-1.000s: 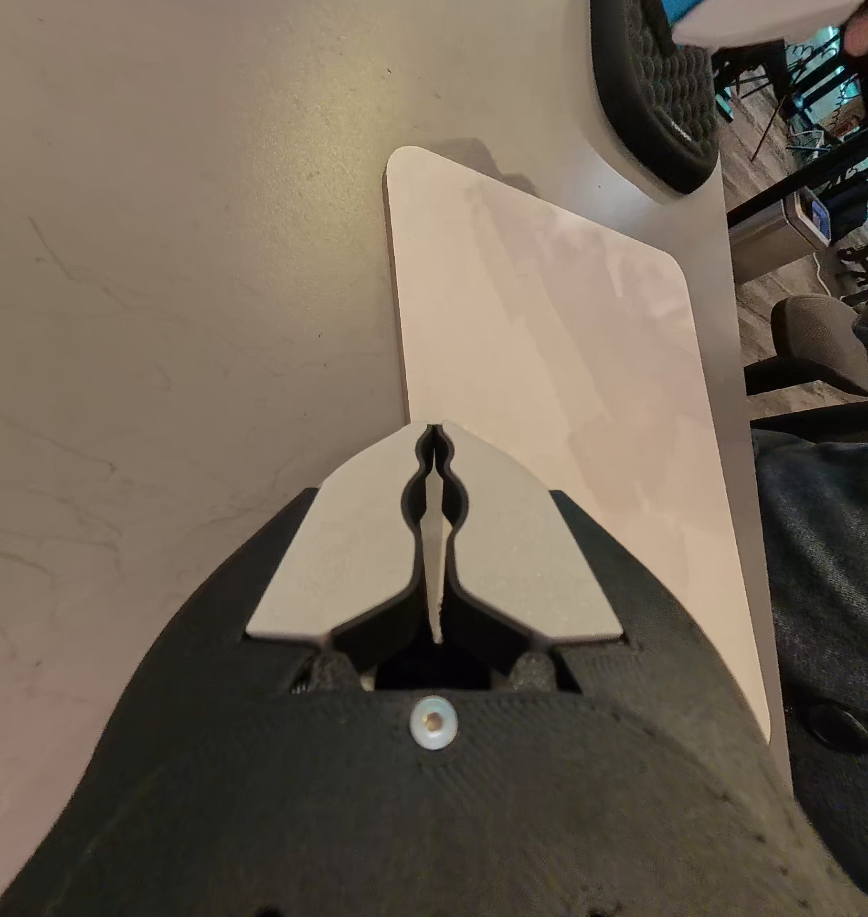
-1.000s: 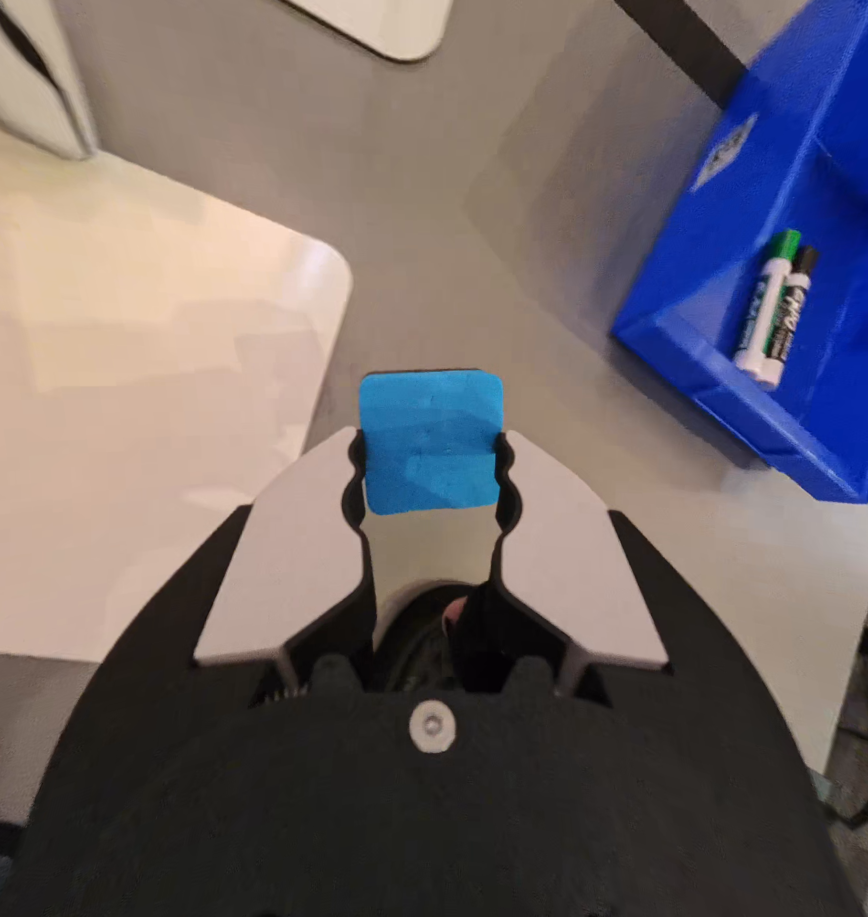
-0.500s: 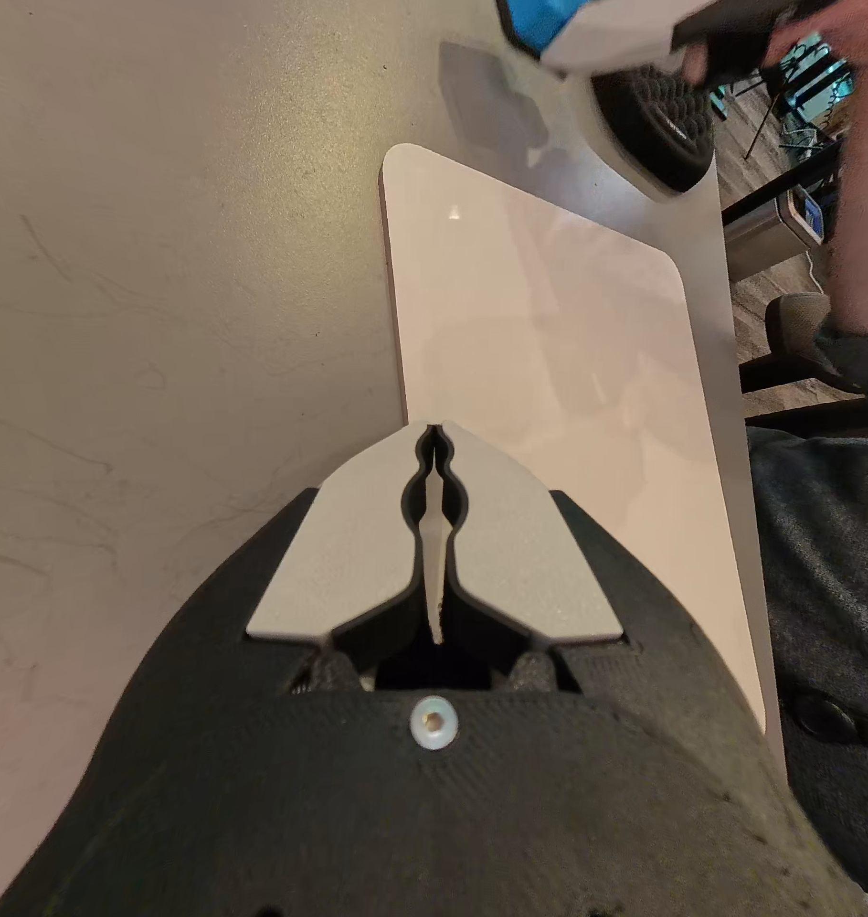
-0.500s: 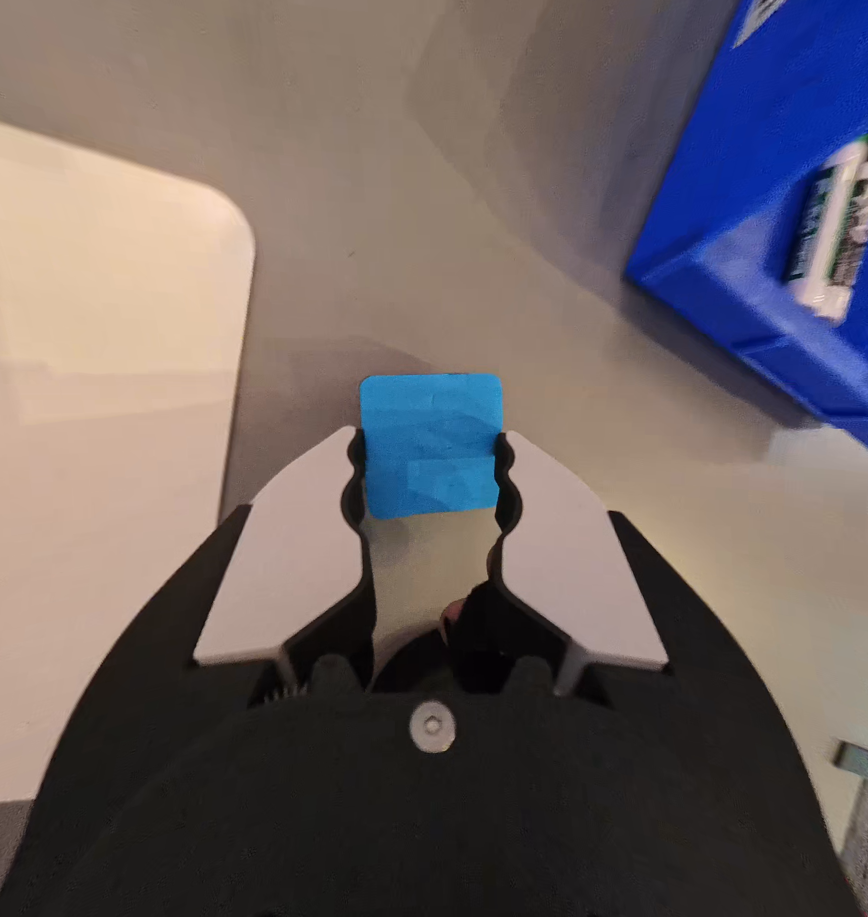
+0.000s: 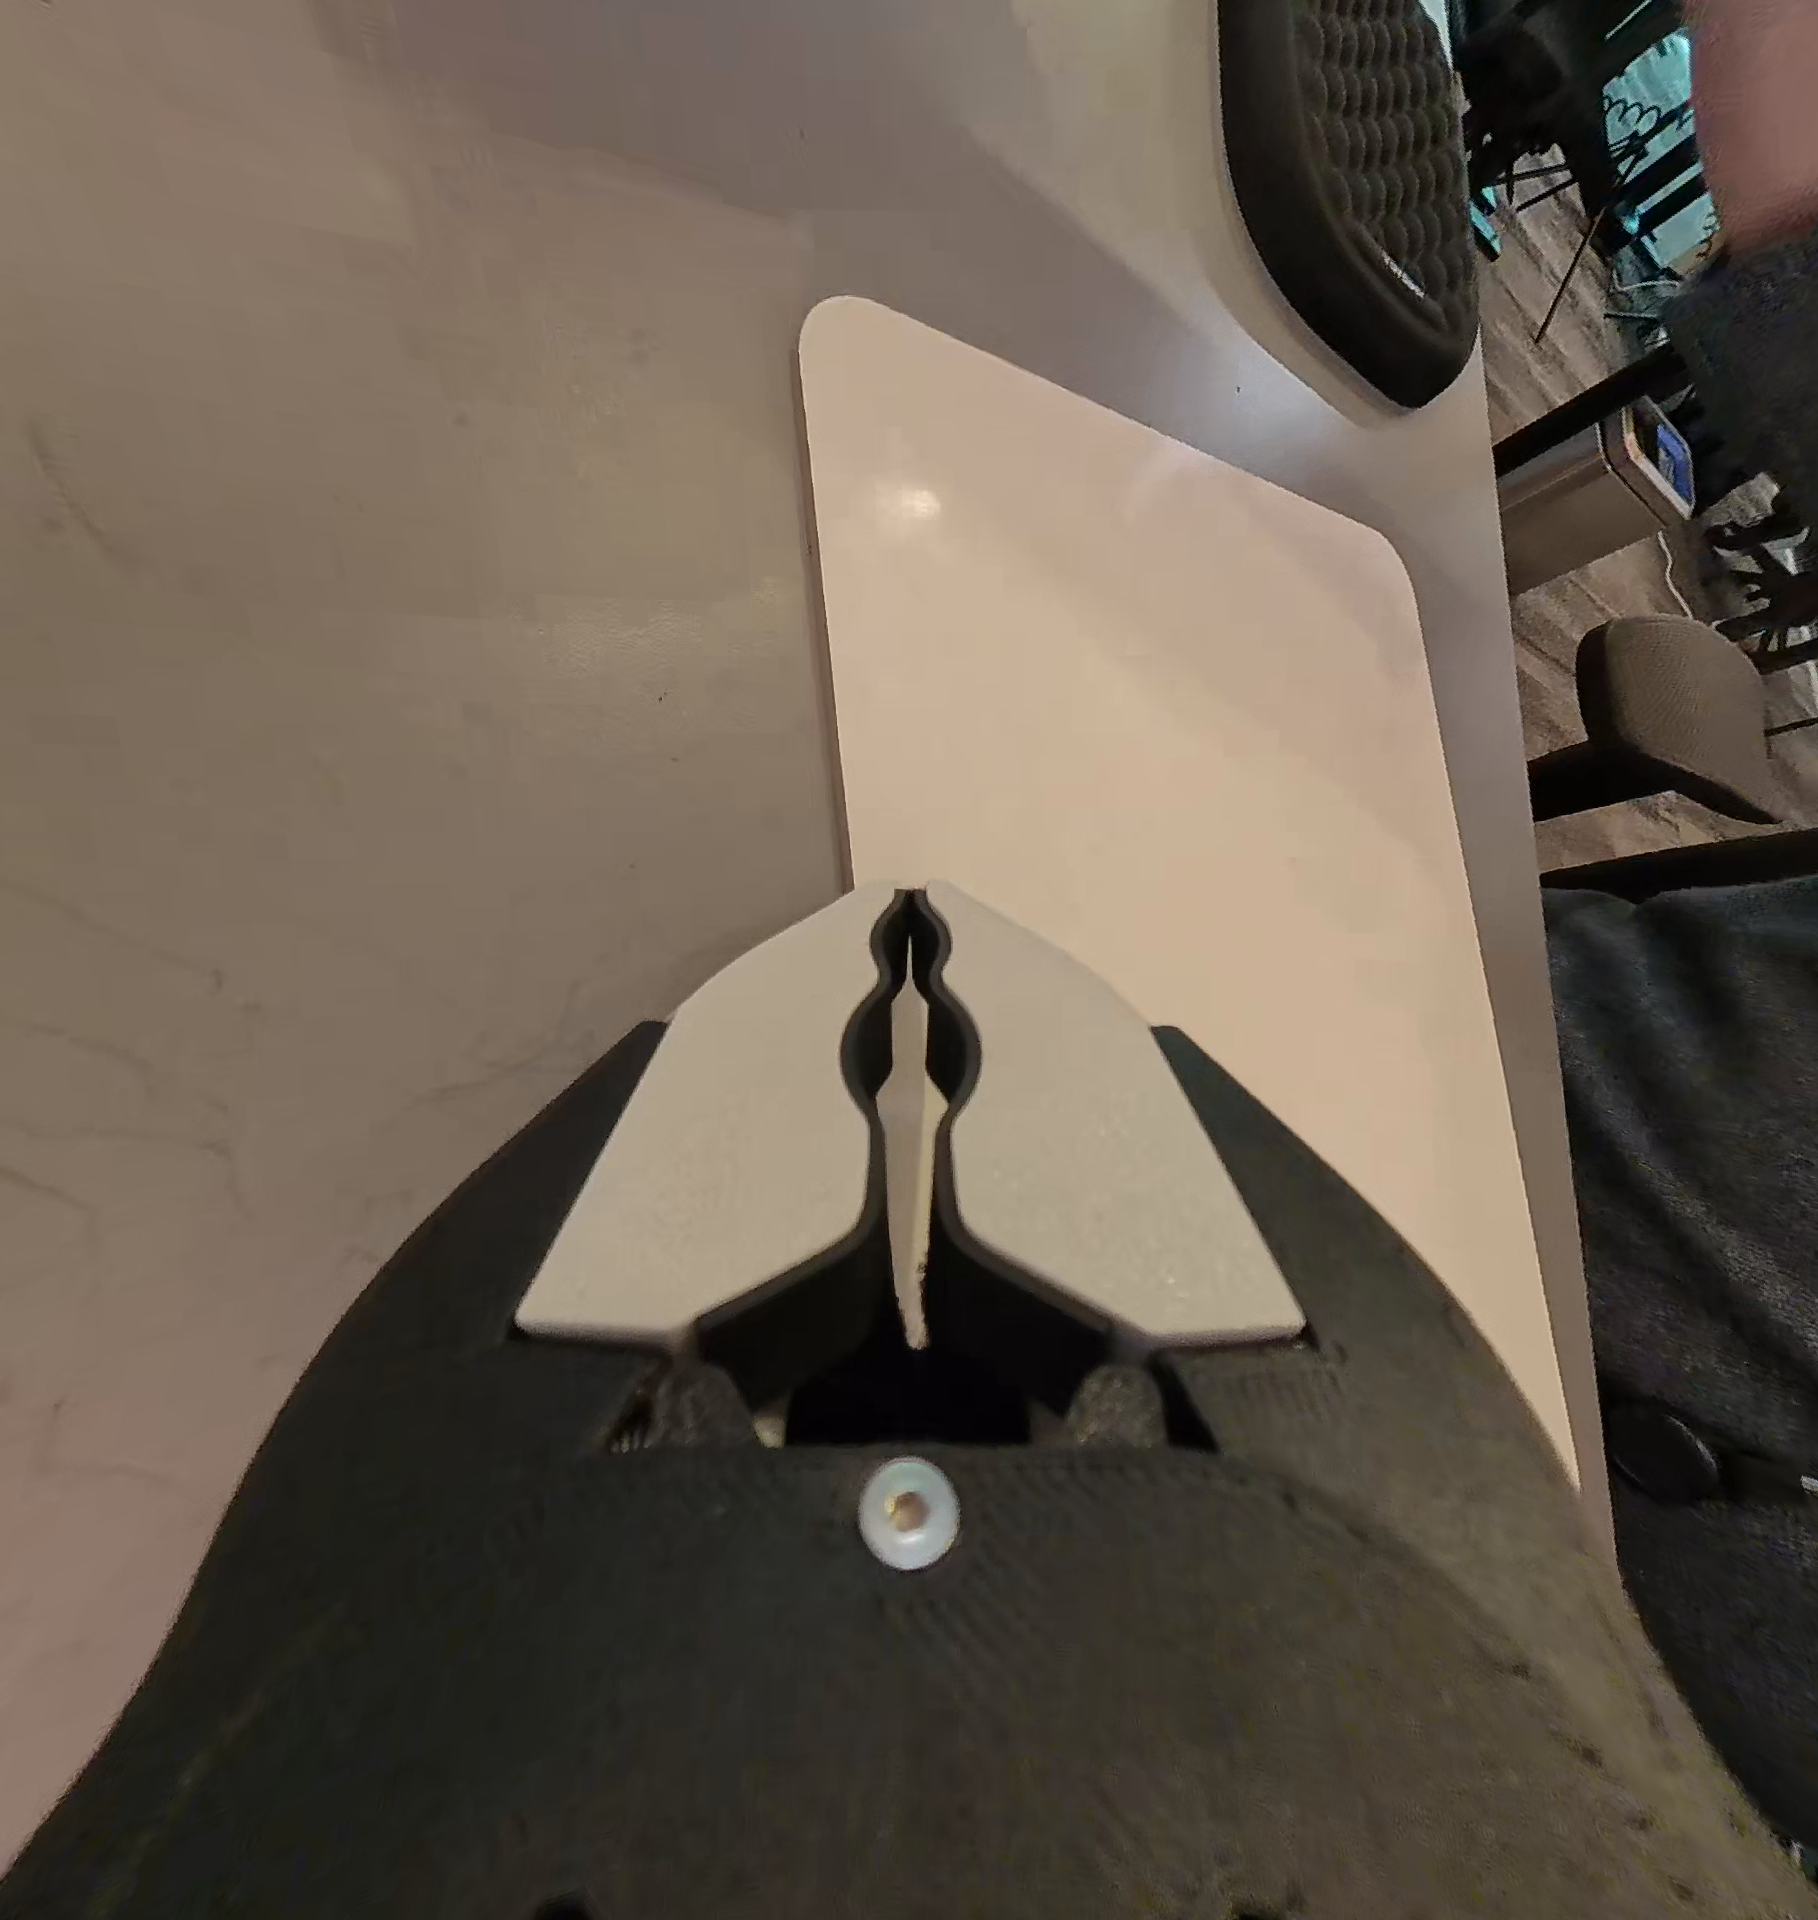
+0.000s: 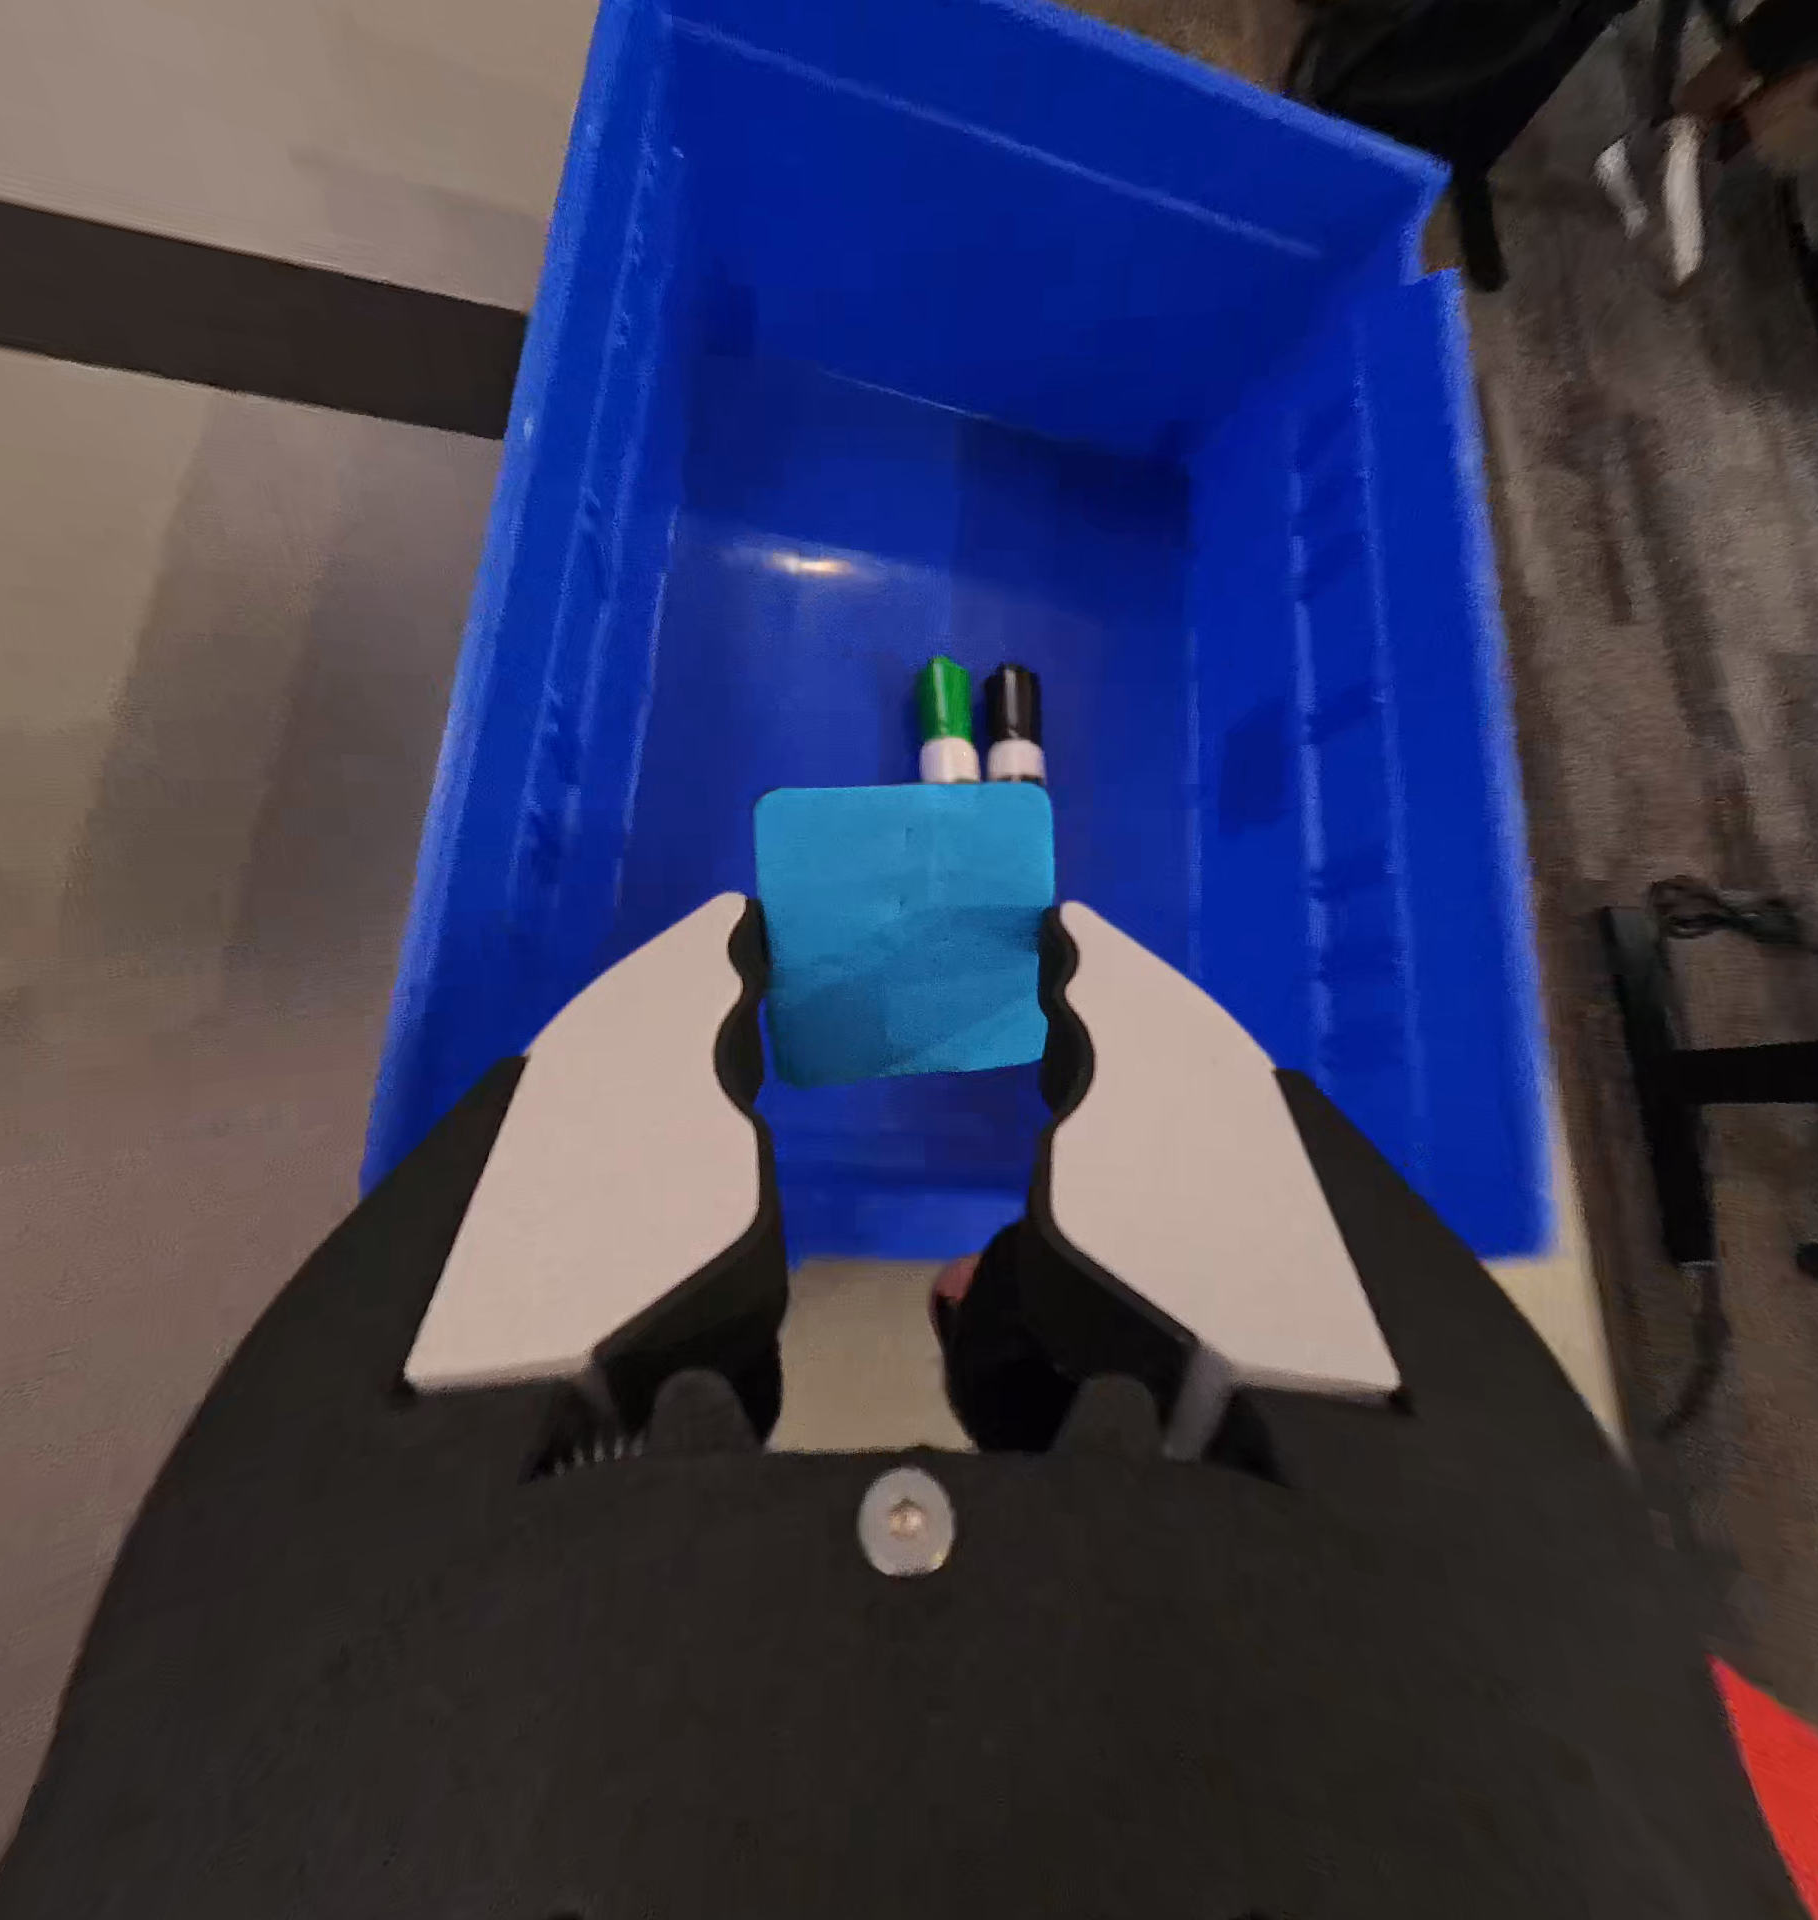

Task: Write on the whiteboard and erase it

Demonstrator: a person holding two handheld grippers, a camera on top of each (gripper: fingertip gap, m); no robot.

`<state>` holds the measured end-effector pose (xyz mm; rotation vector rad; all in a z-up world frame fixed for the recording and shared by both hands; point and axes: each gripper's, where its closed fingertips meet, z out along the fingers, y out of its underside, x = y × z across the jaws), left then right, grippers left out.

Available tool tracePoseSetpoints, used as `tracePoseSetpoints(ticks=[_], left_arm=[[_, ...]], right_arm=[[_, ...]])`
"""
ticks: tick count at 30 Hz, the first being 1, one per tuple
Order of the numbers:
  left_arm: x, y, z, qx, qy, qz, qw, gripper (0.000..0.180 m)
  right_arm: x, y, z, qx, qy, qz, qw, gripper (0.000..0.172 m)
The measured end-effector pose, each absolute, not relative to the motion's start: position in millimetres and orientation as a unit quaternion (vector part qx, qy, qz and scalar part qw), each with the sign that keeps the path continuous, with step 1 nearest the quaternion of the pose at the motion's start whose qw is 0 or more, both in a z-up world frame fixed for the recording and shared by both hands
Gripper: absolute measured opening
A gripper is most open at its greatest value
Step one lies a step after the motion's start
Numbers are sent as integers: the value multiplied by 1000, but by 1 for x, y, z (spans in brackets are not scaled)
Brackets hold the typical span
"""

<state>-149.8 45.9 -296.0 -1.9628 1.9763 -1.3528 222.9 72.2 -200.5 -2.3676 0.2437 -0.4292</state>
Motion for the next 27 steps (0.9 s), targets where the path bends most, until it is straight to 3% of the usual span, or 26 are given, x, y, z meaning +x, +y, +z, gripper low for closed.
tracePoseSetpoints(ticks=[2, 3, 5, 14, 19, 24, 27], left_arm=[[-150, 46, -296, -633, 638, -438, 20, 1], [-150, 45, -296, -633, 638, -438, 19, 1], [-150, 45, -296, -632, 638, -439, 17, 1], [-151, 44, -296, -631, 637, -443, 6, 1], [-151, 44, -296, -630, 638, -443, 7, 1], [-151, 43, -296, -630, 636, -445, 2, 1], [-151, 42, -296, -629, 636, -447, -2, 1]], right_arm=[[225, 87, -216, -921, 108, -135, 349, 56], [227, 90, -224, -925, 111, -131, 339, 70], [229, 91, -229, -926, 119, -137, 332, 78], [215, 49, -185, -872, 97, -165, 450, 59], [215, 39, -190, -869, 64, -199, 449, 53], [223, 86, -170, -863, 38, -182, 469, 47], [227, 129, -185, -894, 6, -137, 426, 63]])
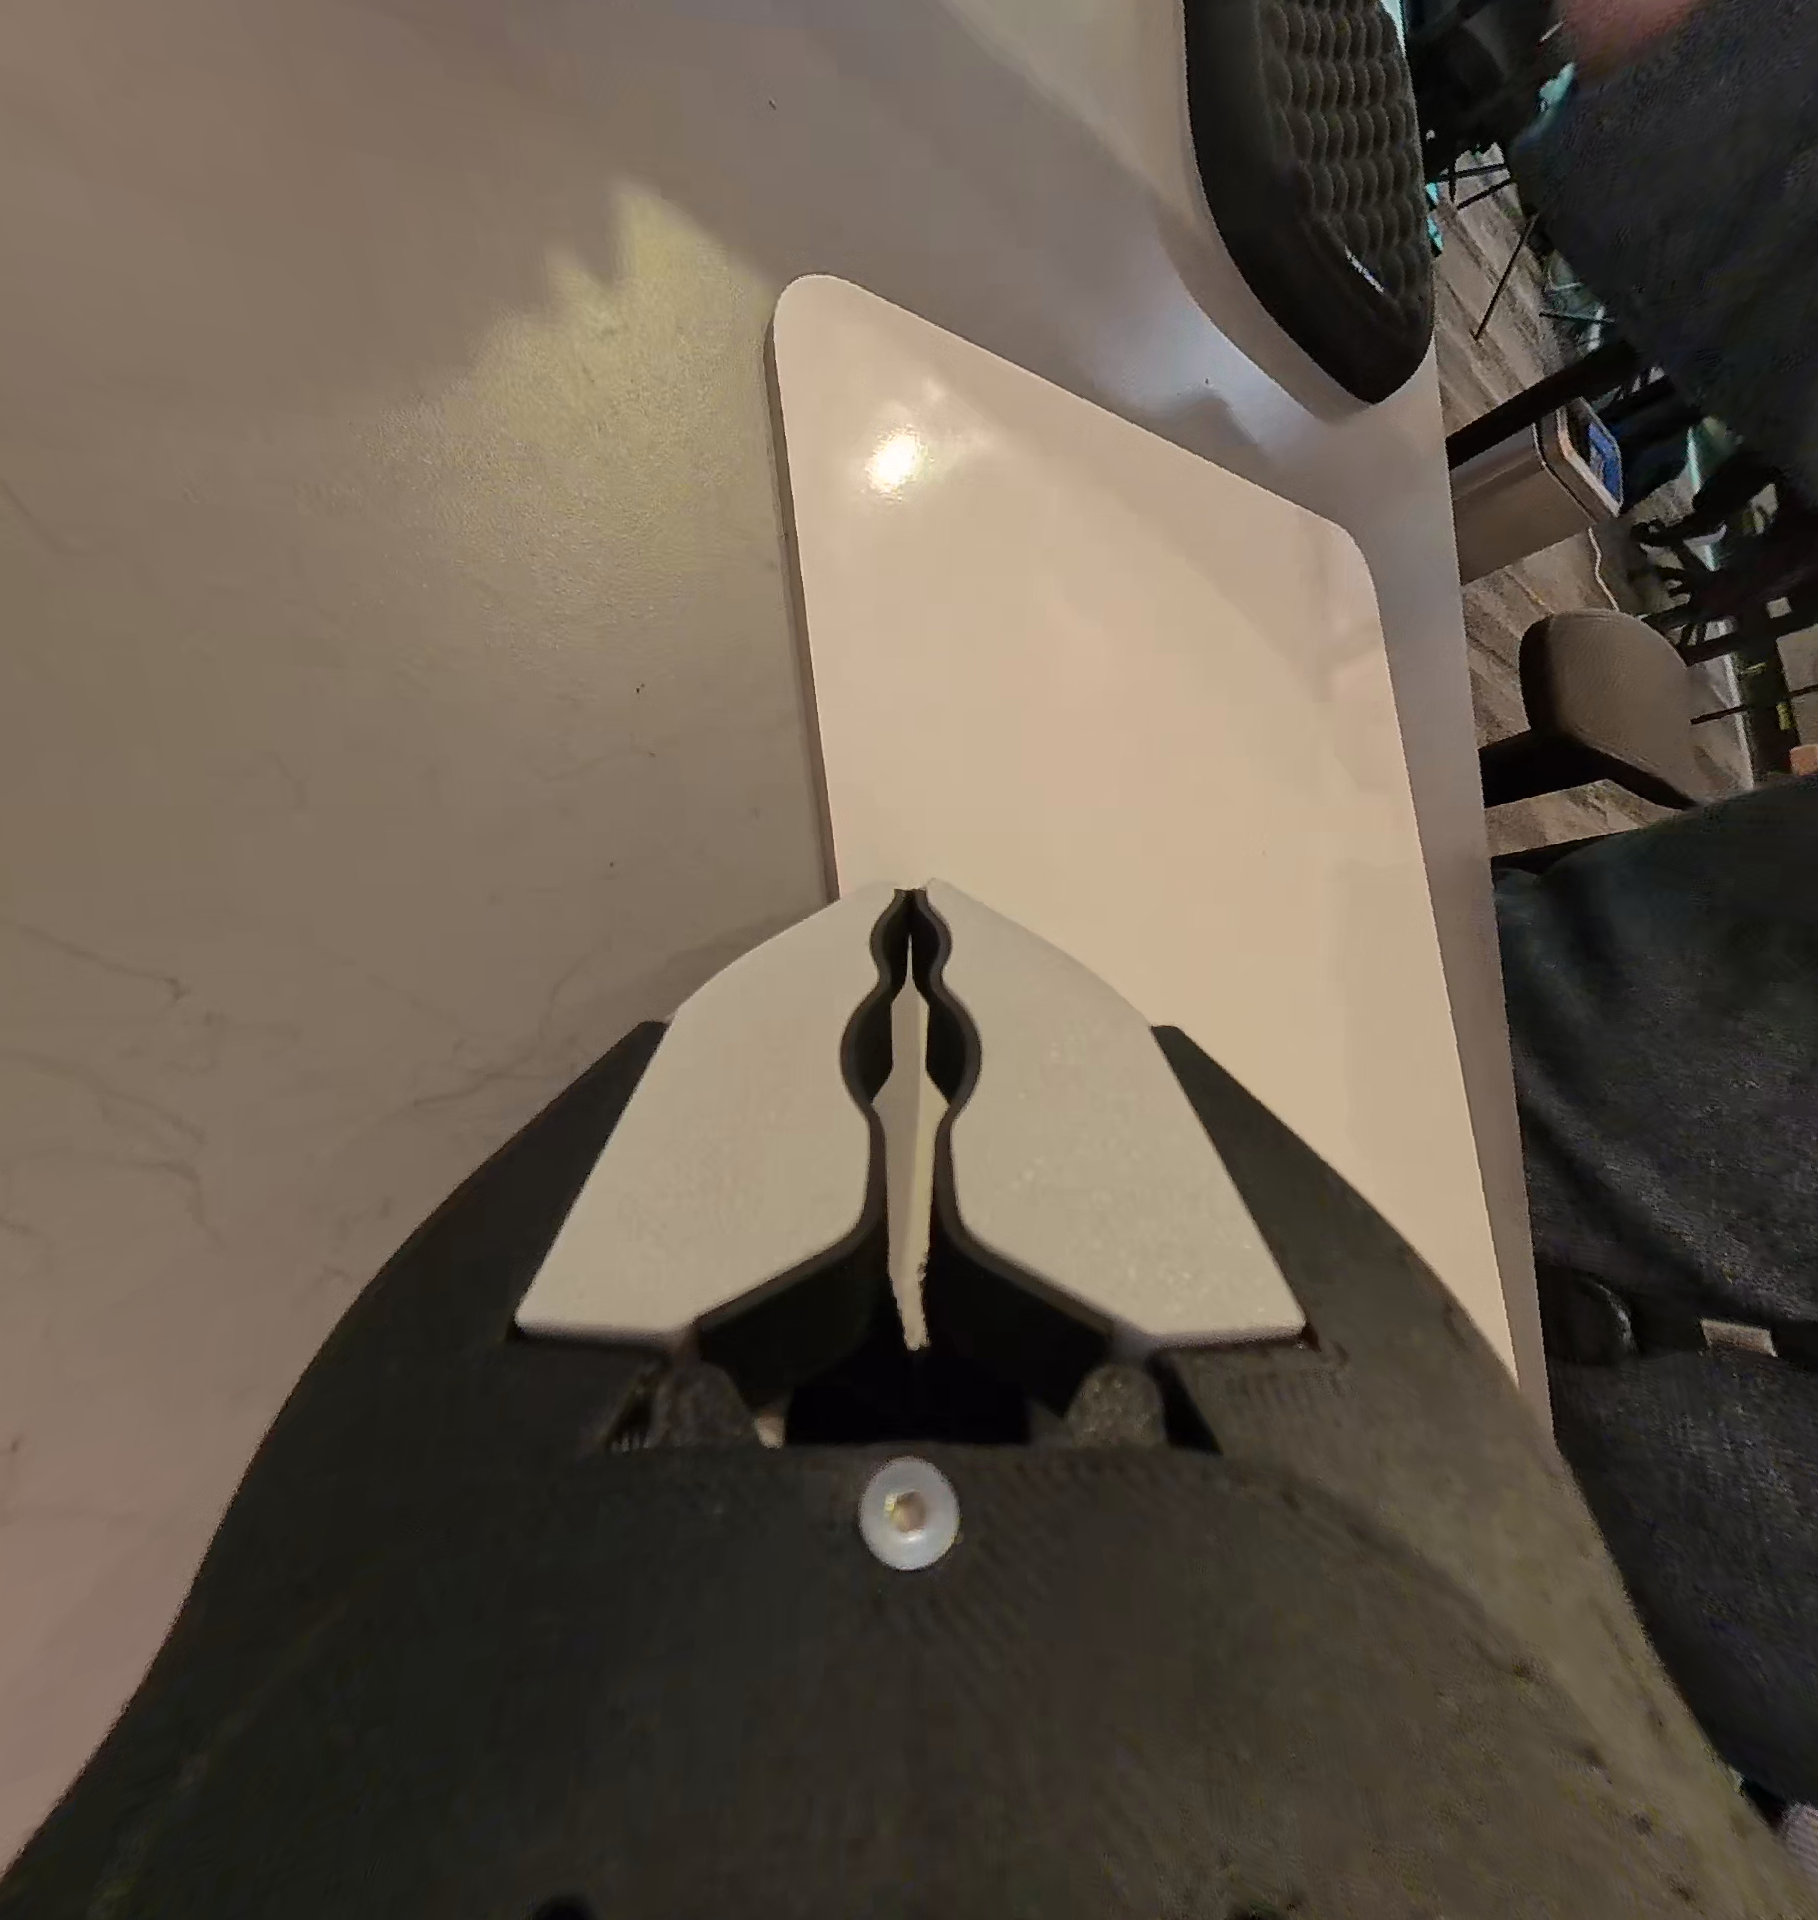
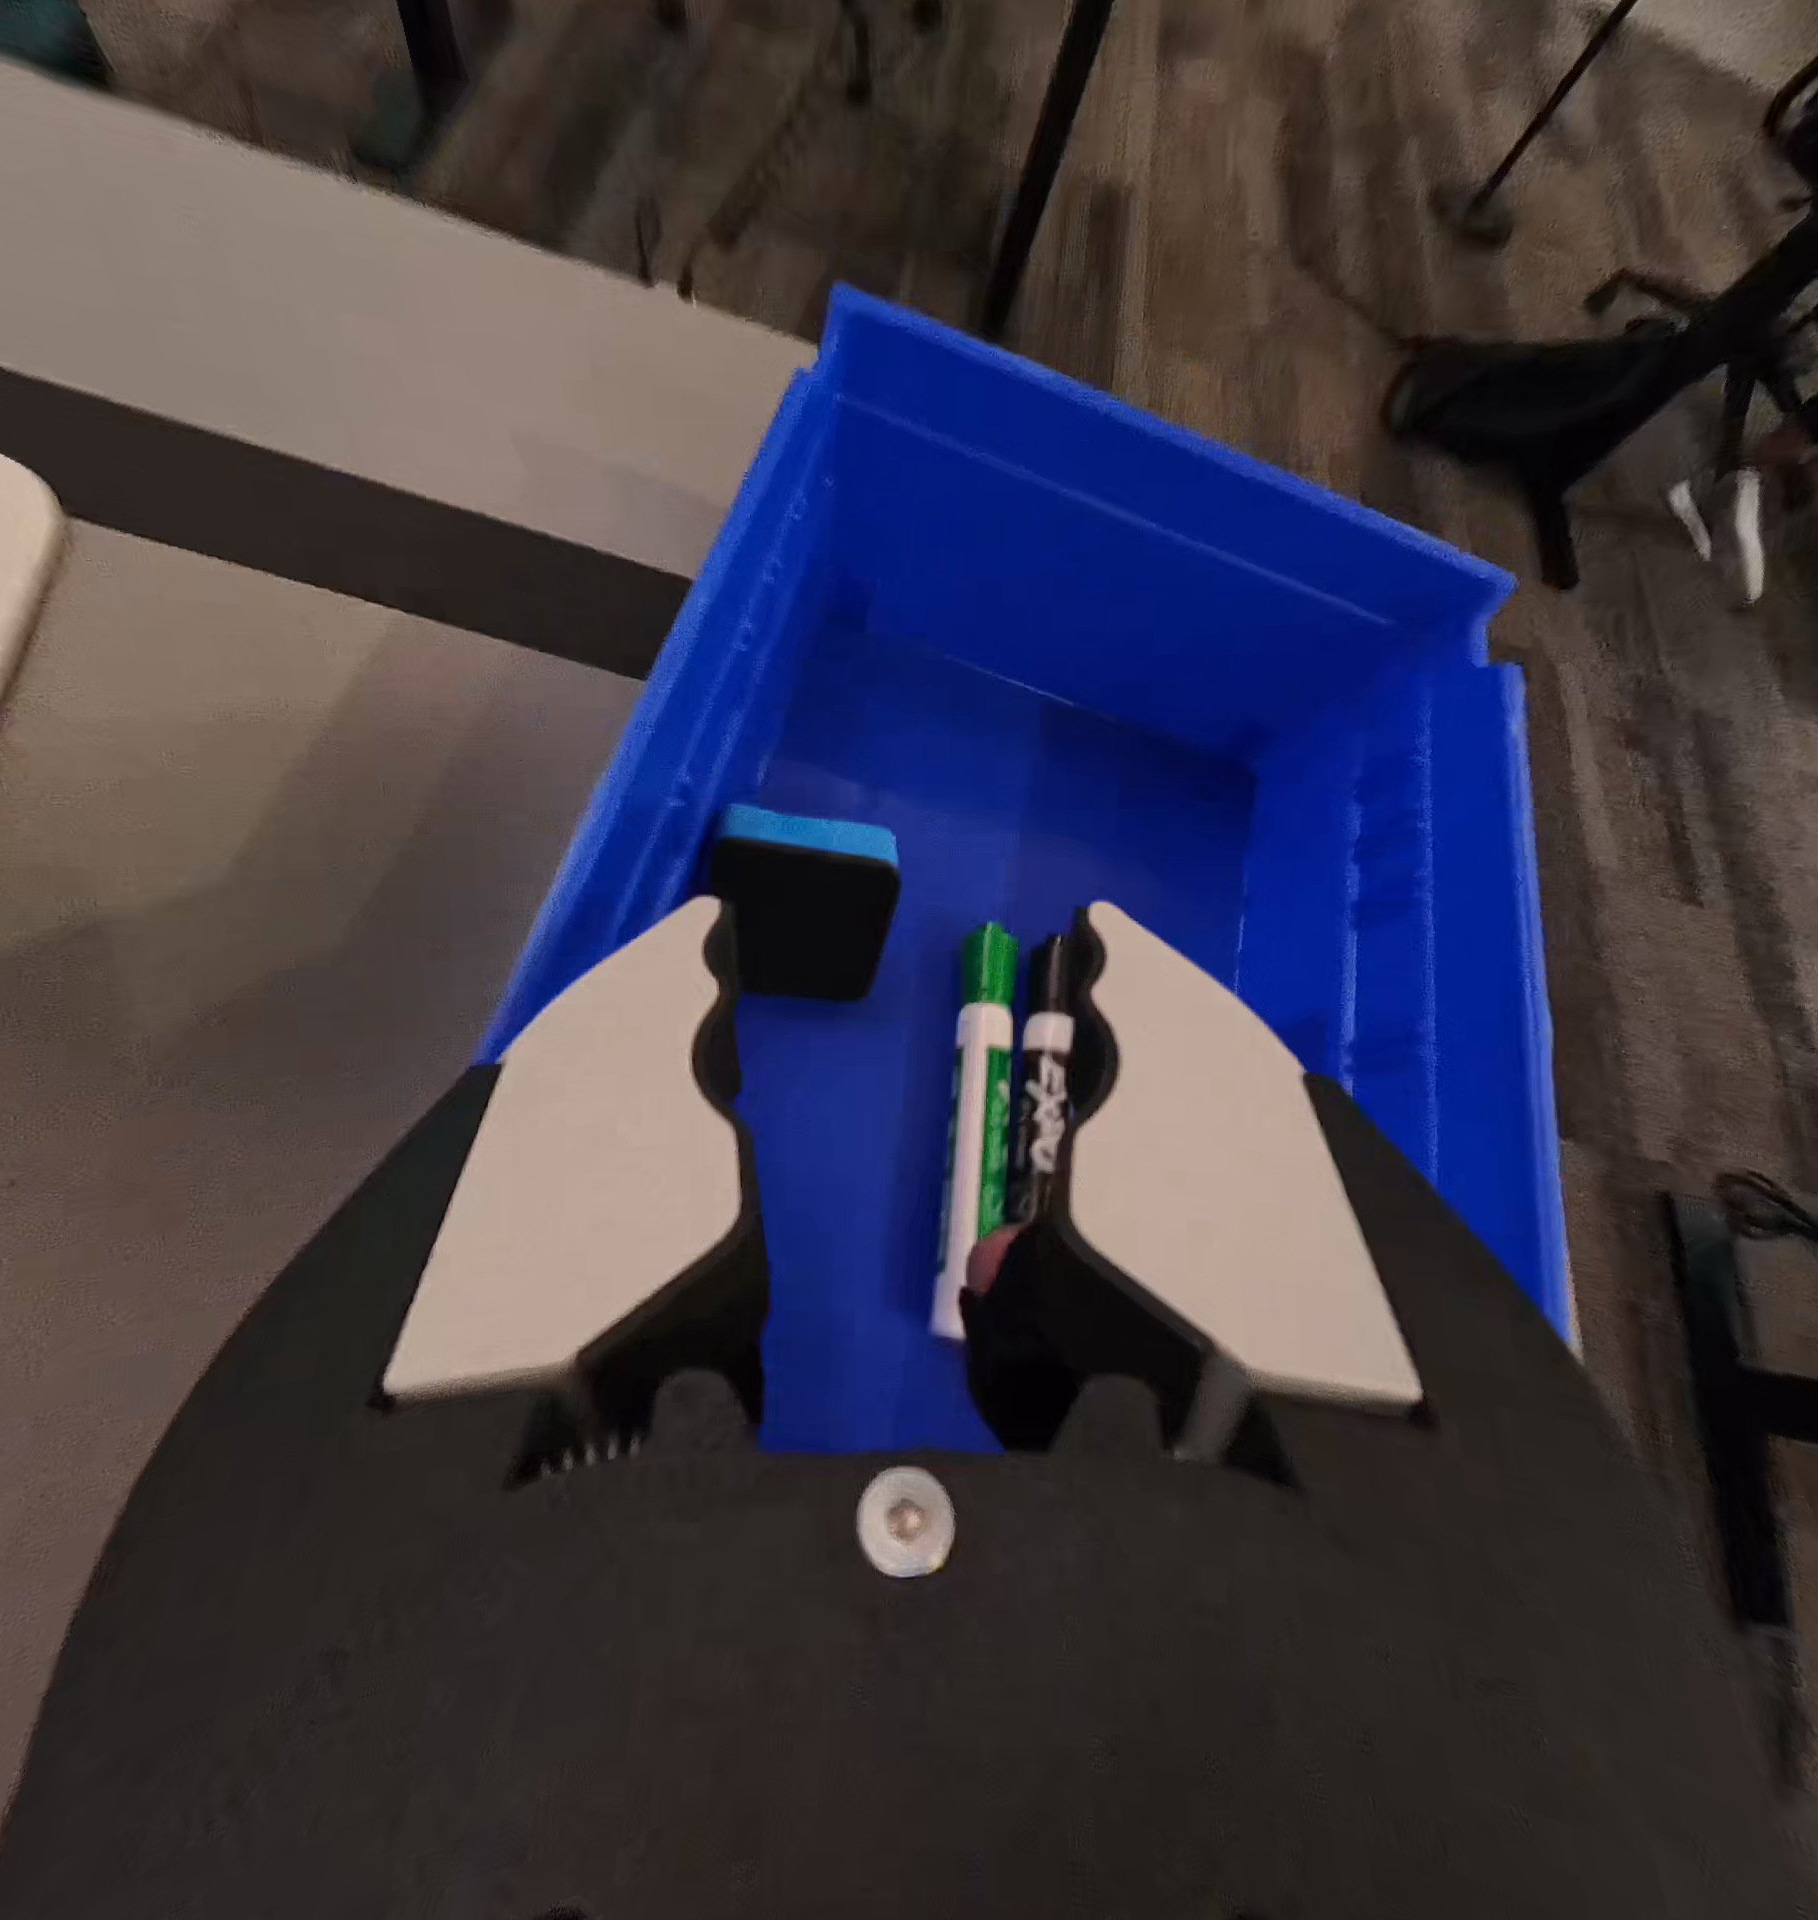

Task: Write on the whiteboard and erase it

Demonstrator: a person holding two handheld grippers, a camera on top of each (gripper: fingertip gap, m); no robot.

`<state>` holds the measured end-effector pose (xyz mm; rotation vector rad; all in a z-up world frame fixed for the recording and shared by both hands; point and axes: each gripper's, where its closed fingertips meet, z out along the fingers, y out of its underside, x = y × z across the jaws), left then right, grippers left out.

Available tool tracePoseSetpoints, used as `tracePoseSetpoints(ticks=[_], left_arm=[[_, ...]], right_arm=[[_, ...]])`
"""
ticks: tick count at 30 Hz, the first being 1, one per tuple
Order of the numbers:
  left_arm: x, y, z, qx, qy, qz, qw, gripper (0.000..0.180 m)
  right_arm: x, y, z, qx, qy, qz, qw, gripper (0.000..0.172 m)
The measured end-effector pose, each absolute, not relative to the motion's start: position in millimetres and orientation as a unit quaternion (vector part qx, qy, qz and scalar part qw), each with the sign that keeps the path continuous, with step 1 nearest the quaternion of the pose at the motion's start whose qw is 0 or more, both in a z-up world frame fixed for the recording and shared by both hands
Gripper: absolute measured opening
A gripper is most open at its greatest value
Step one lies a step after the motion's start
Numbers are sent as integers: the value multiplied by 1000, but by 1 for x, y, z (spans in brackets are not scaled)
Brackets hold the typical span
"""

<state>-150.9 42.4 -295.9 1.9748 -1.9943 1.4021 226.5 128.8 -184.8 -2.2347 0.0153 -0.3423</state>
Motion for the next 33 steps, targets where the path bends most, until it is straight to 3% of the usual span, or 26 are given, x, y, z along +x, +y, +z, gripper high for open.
tracePoseSetpoints(ticks=[4, 7, 11, 13, 14, 16, 26, 27, 29, 33], left_arm=[[-151, 42, -296, 629, -633, 450, 10, 1], [-151, 41, -296, 629, -632, 453, 18, 1], [-152, 38, -296, 624, -636, 454, 23, 1], [-152, 38, -296, 623, -636, 455, 24, 1], [-153, 38, -296, 623, -636, 455, 24, 1], [-153, 38, -296, 623, -636, 455, 25, 1], [-155, 40, -292, 622, -648, 439, 1, 0], [-155, 43, -288, 626, -649, 432, -10, 1], [-156, 49, -270, 630, -650, 423, -39, 17], [-177, 69, -214, 646, -639, 399, -123, 22]], right_arm=[[238, 155, -228, -940, -30, -124, 317, 74], [237, 169, -246, -950, -21, -83, 299, 69], [239, 169, -263, -958, -49, -88, 268, 34], [246, 166, -265, -955, -58, -122, 263, 1], [241, 162, -266, -958, -68, -115, 254, 1], [246, 152, -258, -954, -77, -151, 246, 10], [297, 60, -147, -867, 36, -282, 409, 53], [302, 45, -145, -862, 49, -290, 413, 57], [313, 20, -153, -865, 69, -293, 402, 61], [330, -2, -190, -886, 87, -264, 370, 66]])
